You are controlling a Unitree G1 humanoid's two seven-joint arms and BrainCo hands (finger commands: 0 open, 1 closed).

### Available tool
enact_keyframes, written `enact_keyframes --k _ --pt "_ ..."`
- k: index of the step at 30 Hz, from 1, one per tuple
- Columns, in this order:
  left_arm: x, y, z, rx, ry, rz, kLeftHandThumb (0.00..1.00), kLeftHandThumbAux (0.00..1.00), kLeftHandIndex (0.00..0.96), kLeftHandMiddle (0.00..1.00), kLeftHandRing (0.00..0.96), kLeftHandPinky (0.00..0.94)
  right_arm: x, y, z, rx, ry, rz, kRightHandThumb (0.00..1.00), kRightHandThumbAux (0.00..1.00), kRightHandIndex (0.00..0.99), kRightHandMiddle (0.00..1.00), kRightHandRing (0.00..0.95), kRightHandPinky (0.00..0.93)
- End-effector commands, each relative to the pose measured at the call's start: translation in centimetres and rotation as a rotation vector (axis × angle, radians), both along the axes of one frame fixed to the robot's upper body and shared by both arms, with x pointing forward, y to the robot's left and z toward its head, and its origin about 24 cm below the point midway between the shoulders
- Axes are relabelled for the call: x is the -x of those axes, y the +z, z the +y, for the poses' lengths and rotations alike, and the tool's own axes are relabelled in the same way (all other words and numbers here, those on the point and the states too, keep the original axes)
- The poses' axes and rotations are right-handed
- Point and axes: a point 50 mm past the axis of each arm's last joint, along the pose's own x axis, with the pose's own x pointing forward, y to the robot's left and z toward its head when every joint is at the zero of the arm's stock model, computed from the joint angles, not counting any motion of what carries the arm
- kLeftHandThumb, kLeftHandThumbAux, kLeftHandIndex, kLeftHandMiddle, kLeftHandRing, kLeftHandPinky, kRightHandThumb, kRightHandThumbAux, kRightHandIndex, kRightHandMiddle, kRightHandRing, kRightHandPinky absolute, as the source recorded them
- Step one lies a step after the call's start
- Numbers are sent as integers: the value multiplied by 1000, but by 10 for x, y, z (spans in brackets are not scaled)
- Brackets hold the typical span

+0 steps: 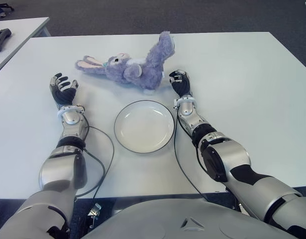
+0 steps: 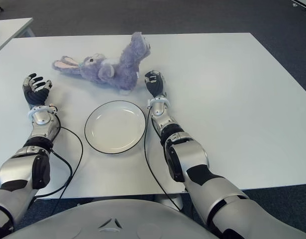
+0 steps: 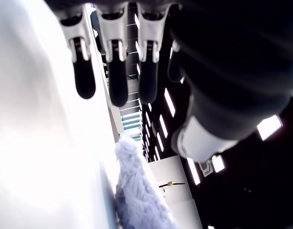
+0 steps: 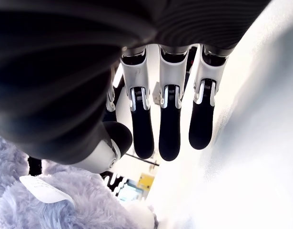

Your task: Put the doll into the plate.

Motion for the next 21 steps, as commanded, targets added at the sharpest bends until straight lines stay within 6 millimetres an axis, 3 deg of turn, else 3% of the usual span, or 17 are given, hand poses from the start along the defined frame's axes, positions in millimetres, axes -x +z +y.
enact_keyframes --k 1,9,21 --pt "98 -116 -30 262 23 476 296 808 191 287 305 313 62 -80 30 -41 26 402 692 740 414 354 352 375" --pt "96 -113 -18 411 53 403 232 766 127 207 241 268 60 -79 30 -74 8 425 695 740 412 343 336 347" --pt "83 -96 0 363 49 344 256 742 104 171 207 262 56 -78 31 -109 11 456 696 740 410 321 309 308"
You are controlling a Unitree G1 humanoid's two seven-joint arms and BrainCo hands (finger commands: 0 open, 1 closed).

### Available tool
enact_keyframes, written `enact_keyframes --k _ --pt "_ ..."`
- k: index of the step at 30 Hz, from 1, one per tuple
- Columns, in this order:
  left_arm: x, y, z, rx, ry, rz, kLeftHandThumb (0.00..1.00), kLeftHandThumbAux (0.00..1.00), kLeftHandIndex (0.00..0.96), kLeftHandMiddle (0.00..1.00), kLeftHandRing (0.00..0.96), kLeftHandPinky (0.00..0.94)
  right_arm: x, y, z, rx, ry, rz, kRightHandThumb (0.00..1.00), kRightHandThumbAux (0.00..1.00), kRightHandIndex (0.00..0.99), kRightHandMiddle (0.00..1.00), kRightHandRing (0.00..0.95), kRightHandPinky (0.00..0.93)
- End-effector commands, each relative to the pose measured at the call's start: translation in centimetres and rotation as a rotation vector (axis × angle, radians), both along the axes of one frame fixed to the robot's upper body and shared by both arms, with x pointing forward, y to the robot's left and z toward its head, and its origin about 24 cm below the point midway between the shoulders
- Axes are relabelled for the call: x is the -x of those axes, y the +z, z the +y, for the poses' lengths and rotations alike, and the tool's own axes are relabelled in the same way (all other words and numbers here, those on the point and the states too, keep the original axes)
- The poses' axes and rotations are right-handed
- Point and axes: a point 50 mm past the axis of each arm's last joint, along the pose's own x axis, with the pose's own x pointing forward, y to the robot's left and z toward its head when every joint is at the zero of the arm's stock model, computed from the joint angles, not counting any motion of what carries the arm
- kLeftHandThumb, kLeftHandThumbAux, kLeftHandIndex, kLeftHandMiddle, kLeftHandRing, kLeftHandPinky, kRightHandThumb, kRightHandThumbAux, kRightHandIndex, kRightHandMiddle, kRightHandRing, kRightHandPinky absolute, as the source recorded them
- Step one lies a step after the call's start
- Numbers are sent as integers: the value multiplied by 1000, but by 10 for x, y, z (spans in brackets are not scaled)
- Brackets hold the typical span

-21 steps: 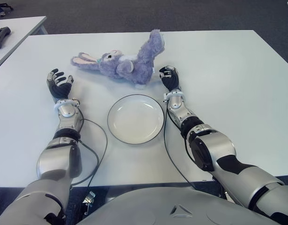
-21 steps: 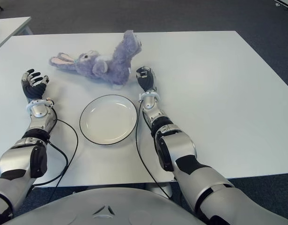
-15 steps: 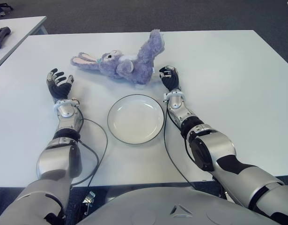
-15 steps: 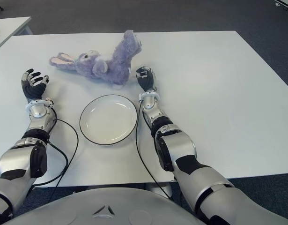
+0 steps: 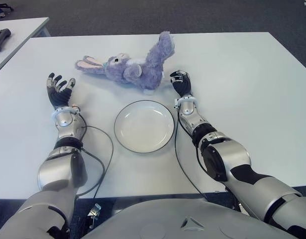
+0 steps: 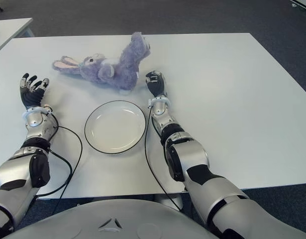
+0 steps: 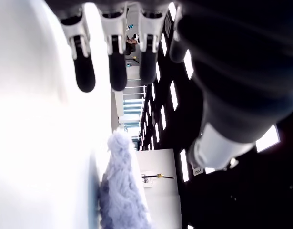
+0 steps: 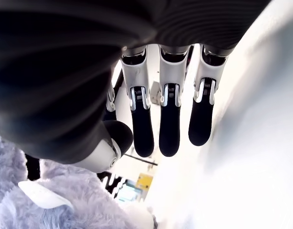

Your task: Put the doll into the plate.

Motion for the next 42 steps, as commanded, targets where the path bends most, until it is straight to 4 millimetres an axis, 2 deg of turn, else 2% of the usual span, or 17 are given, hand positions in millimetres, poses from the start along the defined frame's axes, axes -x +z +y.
enact_keyframes --k 1,13,20,27,31,42 --pt "78 -94 -13 182 41 409 259 741 104 171 206 263 57 -76 34 -67 27 416 696 740 410 320 308 306" --pt "73 -81 2 119 36 365 267 706 104 177 215 276 58 -76 37 -73 46 410 694 739 412 298 285 294" --pt "56 -61 9 -69 -49 365 252 723 81 148 191 242 59 -76 39 -39 68 404 693 739 412 305 288 286" --pt "52 -51 15 -204 -109 388 237 711 61 118 155 183 60 -76 39 -4 78 393 693 739 412 310 292 295" --pt "50 -42 24 -303 -134 407 191 677 40 87 122 151 61 -76 40 26 91 380 692 739 413 320 303 313" --pt "38 -16 34 -623 -235 423 209 600 0 48 84 119 62 -76 43 38 97 358 693 740 413 331 326 360"
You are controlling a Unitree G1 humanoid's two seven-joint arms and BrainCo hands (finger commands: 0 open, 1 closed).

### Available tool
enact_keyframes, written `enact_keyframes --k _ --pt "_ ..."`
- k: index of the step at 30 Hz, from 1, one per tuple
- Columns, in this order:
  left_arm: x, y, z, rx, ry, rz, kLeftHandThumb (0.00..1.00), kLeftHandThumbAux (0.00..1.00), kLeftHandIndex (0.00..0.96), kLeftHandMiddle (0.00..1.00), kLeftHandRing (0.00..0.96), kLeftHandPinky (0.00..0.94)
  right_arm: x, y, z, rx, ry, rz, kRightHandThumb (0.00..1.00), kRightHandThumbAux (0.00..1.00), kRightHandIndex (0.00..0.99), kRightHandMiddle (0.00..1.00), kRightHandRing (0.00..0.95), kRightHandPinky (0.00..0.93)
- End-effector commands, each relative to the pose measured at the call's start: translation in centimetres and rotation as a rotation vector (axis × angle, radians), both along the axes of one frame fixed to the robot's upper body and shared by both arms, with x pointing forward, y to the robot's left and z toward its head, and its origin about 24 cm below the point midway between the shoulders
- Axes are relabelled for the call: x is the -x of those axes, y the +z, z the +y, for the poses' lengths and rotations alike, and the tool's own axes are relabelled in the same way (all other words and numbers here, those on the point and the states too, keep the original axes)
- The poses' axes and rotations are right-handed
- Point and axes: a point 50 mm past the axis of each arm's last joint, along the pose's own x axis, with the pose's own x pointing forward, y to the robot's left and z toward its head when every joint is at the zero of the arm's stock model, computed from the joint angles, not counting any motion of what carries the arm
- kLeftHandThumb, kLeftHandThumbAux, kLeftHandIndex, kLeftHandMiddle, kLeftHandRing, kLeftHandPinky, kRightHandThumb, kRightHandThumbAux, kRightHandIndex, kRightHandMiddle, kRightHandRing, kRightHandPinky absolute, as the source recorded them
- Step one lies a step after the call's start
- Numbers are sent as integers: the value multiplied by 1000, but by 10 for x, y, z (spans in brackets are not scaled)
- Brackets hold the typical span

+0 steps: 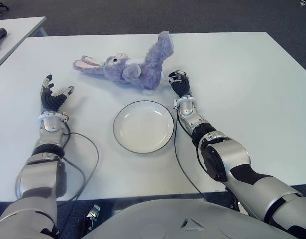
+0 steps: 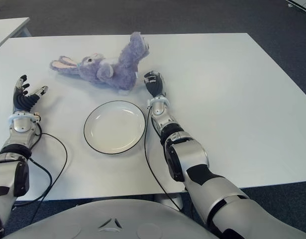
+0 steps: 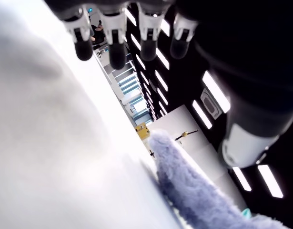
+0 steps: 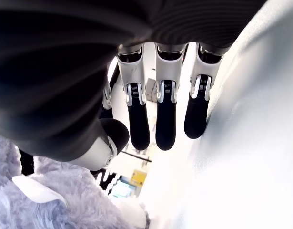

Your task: Put the doll into the plate.

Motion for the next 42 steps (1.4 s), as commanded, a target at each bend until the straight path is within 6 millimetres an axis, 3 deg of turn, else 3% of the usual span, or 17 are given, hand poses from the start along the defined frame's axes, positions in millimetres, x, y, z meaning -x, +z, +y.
enact_keyframes --k 1,8,17,36,38,42 --pt "20 -27 -2 -116 -51 177 213 590 0 41 75 100 61 -75 37 -18 44 361 693 740 413 335 329 359" --pt "14 -12 2 -316 -175 219 286 538 0 19 37 52 62 -75 37 8 46 355 696 739 415 347 344 366" --pt "6 5 9 -451 -277 289 348 465 0 0 15 38 63 -76 38 10 48 375 696 739 414 341 325 318" --pt "-8 29 15 -660 -339 356 340 388 0 0 8 85 63 -76 37 21 45 352 697 738 414 346 331 347" --pt "-9 32 15 -695 -354 361 319 381 0 0 0 39 63 -76 37 24 45 350 697 738 414 351 335 340" --pt "-11 35 15 -745 -372 372 296 365 0 0 0 37 63 -76 37 33 46 344 696 738 414 355 339 326"
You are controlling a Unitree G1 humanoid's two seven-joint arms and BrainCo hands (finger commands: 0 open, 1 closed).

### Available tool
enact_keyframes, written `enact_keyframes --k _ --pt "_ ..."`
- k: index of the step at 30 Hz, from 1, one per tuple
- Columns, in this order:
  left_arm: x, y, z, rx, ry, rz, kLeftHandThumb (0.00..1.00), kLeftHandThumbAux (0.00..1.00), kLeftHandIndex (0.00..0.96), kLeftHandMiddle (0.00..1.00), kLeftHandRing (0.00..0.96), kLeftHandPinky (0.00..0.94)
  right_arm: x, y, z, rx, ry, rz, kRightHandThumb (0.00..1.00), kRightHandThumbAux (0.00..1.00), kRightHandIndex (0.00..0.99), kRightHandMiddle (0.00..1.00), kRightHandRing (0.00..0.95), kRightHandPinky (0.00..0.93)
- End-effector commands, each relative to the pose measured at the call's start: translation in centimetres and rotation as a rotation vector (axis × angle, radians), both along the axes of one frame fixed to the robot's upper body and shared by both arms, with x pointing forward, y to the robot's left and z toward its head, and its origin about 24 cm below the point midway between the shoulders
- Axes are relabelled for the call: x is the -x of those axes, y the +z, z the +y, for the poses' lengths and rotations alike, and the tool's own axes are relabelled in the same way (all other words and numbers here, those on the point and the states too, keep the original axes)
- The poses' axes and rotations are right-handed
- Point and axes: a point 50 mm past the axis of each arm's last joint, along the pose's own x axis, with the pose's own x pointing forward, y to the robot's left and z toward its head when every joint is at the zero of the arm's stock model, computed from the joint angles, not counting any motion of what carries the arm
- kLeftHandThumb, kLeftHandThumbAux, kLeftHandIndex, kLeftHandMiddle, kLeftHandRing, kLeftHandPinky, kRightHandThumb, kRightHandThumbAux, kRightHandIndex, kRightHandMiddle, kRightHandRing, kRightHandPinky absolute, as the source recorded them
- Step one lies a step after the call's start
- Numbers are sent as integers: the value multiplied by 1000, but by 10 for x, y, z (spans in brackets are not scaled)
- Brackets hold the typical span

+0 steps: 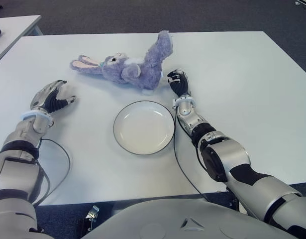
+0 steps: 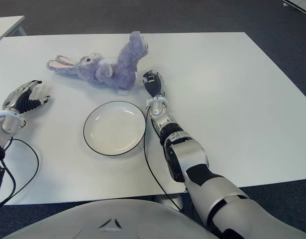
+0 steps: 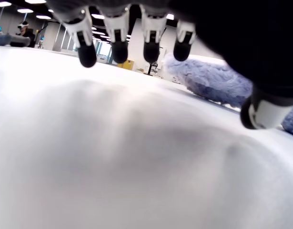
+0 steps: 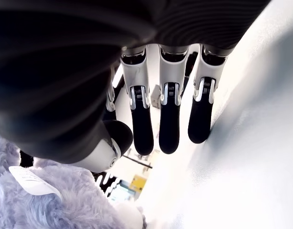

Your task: Put the doll into the plate.

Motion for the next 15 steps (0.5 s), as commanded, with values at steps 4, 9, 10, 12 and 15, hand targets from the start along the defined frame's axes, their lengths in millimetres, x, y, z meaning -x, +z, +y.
enact_keyframes --k 4,9,10,12,15 --pt "-9 10 -1 -193 -76 55 249 339 0 0 0 2 63 -79 33 4 41 373 696 738 414 356 340 332" --pt "-16 21 -1 -283 -105 51 234 323 0 0 0 0 64 -79 33 -1 37 377 696 738 414 355 336 332" --pt "-18 25 -1 -299 -111 44 232 317 0 0 0 0 64 -80 32 -1 37 377 696 738 414 355 338 332" --pt "-19 28 -1 -314 -117 37 232 315 0 0 0 0 64 -80 32 -1 36 377 696 738 414 355 338 333" --pt "-21 36 0 -342 -125 16 235 312 0 0 0 0 64 -80 32 4 37 378 696 738 414 356 339 333"
